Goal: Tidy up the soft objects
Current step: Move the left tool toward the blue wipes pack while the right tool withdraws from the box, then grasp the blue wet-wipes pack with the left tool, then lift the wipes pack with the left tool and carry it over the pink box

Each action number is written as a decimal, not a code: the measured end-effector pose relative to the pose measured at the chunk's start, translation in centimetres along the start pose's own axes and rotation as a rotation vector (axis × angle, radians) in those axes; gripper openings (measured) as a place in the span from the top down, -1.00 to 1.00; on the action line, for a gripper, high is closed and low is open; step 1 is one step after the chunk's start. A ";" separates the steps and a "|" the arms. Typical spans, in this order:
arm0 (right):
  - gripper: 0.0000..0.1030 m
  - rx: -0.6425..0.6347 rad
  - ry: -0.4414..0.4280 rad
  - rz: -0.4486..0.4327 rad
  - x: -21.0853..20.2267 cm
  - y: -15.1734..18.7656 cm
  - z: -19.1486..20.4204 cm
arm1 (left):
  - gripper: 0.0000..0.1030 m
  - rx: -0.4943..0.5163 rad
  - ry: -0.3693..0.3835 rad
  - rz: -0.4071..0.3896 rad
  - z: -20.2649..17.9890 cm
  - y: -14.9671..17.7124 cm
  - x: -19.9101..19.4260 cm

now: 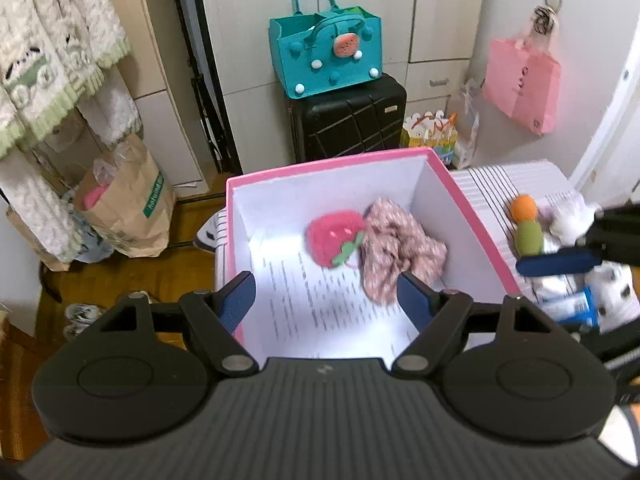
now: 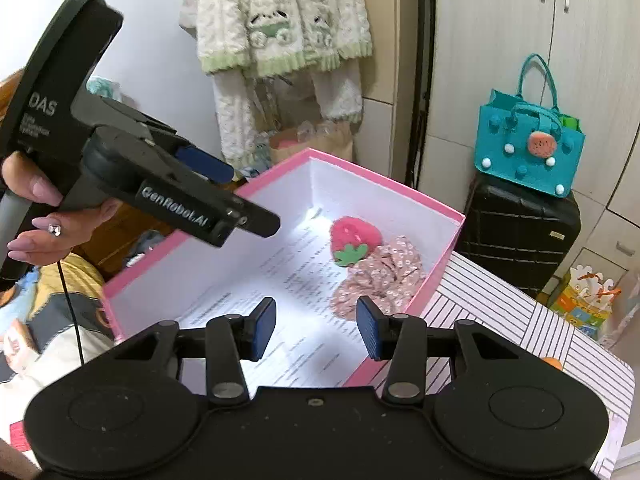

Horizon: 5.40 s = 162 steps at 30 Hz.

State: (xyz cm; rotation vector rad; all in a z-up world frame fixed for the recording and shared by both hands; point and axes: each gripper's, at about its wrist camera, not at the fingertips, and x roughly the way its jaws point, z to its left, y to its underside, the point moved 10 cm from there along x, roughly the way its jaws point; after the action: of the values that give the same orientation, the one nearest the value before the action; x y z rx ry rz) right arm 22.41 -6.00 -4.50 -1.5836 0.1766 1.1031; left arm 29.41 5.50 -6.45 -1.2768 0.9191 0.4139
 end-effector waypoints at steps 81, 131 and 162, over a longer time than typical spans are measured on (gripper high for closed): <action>-0.12 0.191 0.210 -0.144 -8.4 23.6 -6.3 | -0.62 0.341 0.312 -0.073 -26.9 11.1 -4.1; -0.28 0.169 0.257 -0.210 -2.7 22.4 -8.2 | -0.48 -0.003 0.190 -0.064 -25.3 11.3 7.5; -0.08 0.212 0.246 -0.201 -5.6 22.0 -5.1 | -0.17 -0.006 0.265 -0.060 -25.3 13.0 2.3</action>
State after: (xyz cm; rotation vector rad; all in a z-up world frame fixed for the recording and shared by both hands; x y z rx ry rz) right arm 8.20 -20.27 -16.12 -1.5058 0.2823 0.7093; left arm 12.44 -14.98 -16.80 -1.3824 1.0984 0.2027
